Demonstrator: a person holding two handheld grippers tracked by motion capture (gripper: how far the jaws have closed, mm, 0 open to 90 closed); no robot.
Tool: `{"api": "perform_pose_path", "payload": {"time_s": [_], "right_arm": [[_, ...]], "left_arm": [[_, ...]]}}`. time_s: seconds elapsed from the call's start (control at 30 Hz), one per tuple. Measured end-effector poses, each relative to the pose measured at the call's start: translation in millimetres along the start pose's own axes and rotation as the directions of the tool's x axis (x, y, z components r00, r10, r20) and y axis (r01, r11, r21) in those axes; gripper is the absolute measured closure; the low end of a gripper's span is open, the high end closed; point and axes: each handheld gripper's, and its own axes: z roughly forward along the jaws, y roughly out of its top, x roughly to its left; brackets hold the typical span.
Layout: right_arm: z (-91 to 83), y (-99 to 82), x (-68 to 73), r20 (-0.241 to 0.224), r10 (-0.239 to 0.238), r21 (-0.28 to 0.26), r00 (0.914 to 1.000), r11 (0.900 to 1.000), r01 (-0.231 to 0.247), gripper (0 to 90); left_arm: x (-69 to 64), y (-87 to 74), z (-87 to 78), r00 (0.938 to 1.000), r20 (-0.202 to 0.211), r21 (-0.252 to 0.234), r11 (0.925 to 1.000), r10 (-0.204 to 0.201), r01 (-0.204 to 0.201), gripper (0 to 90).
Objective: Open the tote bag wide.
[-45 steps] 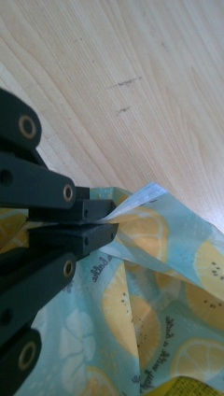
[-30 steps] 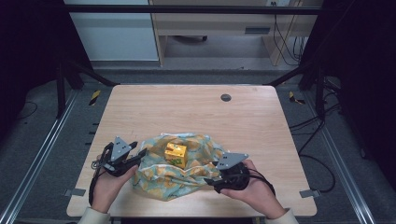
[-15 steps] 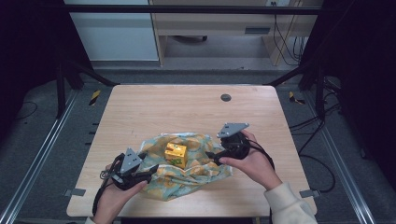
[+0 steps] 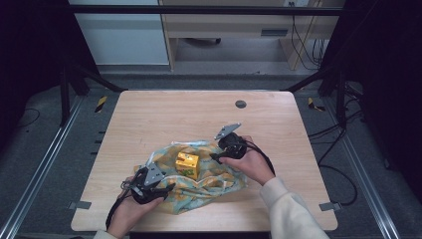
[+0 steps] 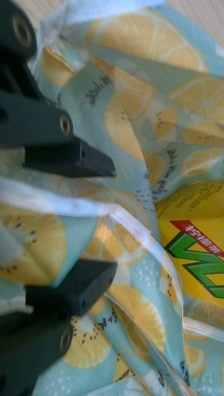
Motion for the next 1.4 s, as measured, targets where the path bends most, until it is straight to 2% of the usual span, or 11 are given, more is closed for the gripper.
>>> {"api": "perform_pose_path", "payload": {"time_s": [0.13,0.33,0.57,0.77,0.97,1.0,1.07,1.1,1.2,1.3,1.4], "right_arm": [[10.4,2.1,-6.2,-0.016,0.057,0.001,0.9983,0.9984,-0.057,56.9],[19.0,1.1,-20.1,-0.035,0.143,-0.049,0.9891,0.9883,-0.144,83.8],[42.2,-4.8,-40.7,0.013,0.261,-0.022,0.9651,0.9650,-0.261,88.3],[48.6,-10.1,-47.1,0.086,0.278,-0.015,0.9566,0.9604,-0.278,88.8],[48.2,-13.3,-48.2,0.151,0.232,0.031,0.9609,0.9704,-0.240,88.1],[47.6,-13.9,-48.0,0.153,0.228,0.028,0.9617,0.9717,-0.235,85.0],[44.5,-13.7,-46.1,0.175,0.223,0.009,0.9589,0.9736,-0.228,65.7],[41.6,-12.6,-45.2,0.185,0.223,0.001,0.9571,0.9739,-0.227,54.1],[24.9,-8.0,-40.8,0.198,0.220,-0.063,0.9551,0.9752,-0.212,34.9],[3.9,-4.0,-33.8,0.208,0.218,-0.142,0.9536,0.9712,-0.191,21.7],[-15.5,-0.9,-27.6,0.210,0.210,-0.195,0.9549,0.9660,-0.170,14.9]], "left_arm": [[-0.3,2.3,6.9,0.9997,-0.019,0.024,0.9996,0.015,-0.015,59.1],[-0.6,0.3,9.1,0.9994,0.009,0.068,0.9972,0.032,-0.033,76.1],[4.9,-2.8,8.6,0.9993,-0.004,0.109,0.9934,0.038,-0.038,80.1],[6.3,-8.4,10.2,0.9992,0.018,0.163,0.9859,0.037,-0.039,81.0],[3.1,-10.5,5.7,0.9986,0.017,0.175,0.9832,0.050,-0.053,81.9],[2.7,-10.3,4.4,0.9986,0.020,0.168,0.9844,0.049,-0.052,81.1],[2.8,-8.8,0.4,0.9993,0.001,0.129,0.9909,0.037,-0.037,74.4],[3.0,-7.2,-3.1,0.9993,-0.013,0.094,0.9950,0.036,-0.035,70.1],[5.6,-1.3,-17.4,0.9977,-0.065,-0.029,0.9993,0.019,-0.021,56.6],[8.0,2.9,-27.0,0.9956,-0.086,-0.141,0.9898,-0.036,0.023,43.3],[10.6,5.5,-32.3,0.9949,-0.068,-0.202,0.9776,-0.074,0.059,34.3]]}}
